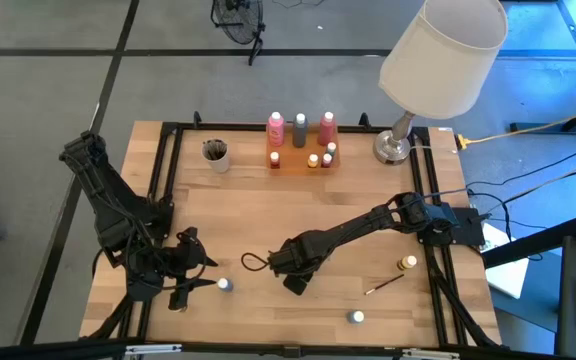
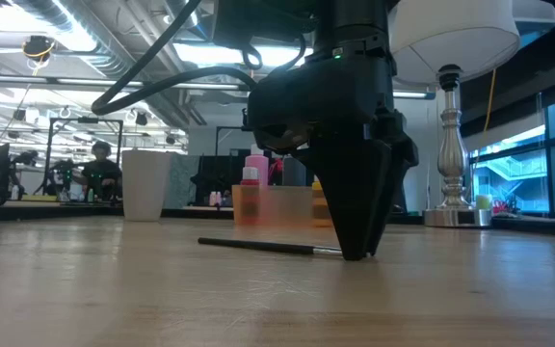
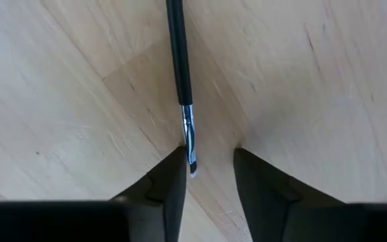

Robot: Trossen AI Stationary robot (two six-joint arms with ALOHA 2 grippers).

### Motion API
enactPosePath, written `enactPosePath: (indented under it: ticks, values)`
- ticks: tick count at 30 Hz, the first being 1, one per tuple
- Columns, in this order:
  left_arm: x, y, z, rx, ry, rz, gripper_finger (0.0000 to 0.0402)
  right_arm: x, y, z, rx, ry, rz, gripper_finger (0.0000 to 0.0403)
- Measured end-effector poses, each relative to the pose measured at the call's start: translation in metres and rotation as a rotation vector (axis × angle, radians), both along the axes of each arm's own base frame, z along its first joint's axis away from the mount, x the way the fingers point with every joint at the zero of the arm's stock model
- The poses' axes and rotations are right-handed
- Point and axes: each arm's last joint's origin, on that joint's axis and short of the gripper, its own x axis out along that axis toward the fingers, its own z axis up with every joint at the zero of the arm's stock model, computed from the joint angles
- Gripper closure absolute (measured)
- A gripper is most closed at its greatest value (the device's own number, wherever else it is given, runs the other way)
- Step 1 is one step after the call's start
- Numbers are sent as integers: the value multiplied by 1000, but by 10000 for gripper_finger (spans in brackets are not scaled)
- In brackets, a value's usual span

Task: Pick & Place Paint Supplies
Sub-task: Put the silver paint brush into the white cup

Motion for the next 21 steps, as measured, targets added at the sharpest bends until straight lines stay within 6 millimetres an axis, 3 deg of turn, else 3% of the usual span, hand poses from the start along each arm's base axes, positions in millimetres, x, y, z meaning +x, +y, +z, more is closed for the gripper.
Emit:
enactPosePath:
  ticks: [15, 21]
  values:
    - [-4, -3, 0, -21, 2, -4, 208, -4, 10, -1, -7, -1, 29, 279]
    - [-4, -4, 0, -30, 2, 1, 208, -4, 10, -1, 3, 3, 29, 303]
